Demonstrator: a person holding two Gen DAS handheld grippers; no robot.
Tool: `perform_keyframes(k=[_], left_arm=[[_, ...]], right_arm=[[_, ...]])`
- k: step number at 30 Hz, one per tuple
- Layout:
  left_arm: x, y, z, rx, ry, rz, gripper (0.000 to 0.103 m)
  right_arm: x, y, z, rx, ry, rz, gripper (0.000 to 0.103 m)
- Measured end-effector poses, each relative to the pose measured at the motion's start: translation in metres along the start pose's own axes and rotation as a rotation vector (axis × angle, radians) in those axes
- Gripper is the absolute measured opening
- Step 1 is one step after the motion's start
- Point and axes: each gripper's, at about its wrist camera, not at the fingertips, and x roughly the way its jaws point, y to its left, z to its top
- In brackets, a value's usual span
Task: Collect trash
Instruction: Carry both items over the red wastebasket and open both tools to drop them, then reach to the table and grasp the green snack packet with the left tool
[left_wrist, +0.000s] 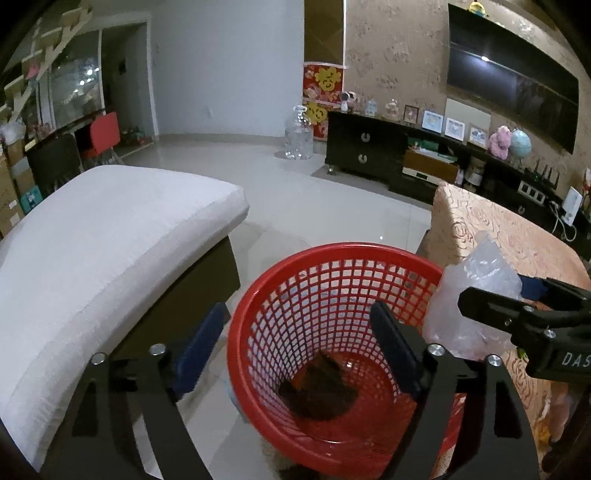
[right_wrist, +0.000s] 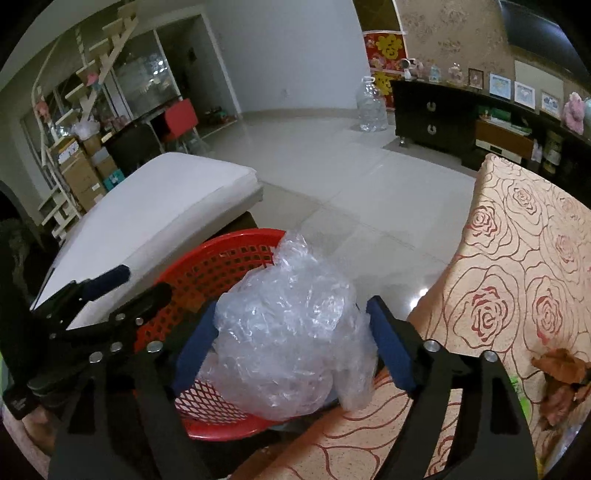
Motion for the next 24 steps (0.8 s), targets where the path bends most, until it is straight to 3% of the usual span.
perform_keyframes(k=[9, 18, 24], left_arm=[[-0.009, 0.001, 0.002, -0.014, -0.054, 0.003, 0.086], [-0.023, -0.014, 0.004, -0.007, -0.114, -0.051, 0.087], [-0.032, -0.038, 0.002, 0.018, -0.138, -0.112, 0.088]], right_arm=[[-0.024, -0.006, -0.001, 0.030, -0.054, -0.010, 0.086], [-0.088, -0.039, -0.007, 0.065, -0.164, -0.174, 0.086], [-0.141, -0.083, -0.036, 0.159, -0.217, -0.303, 0.087]])
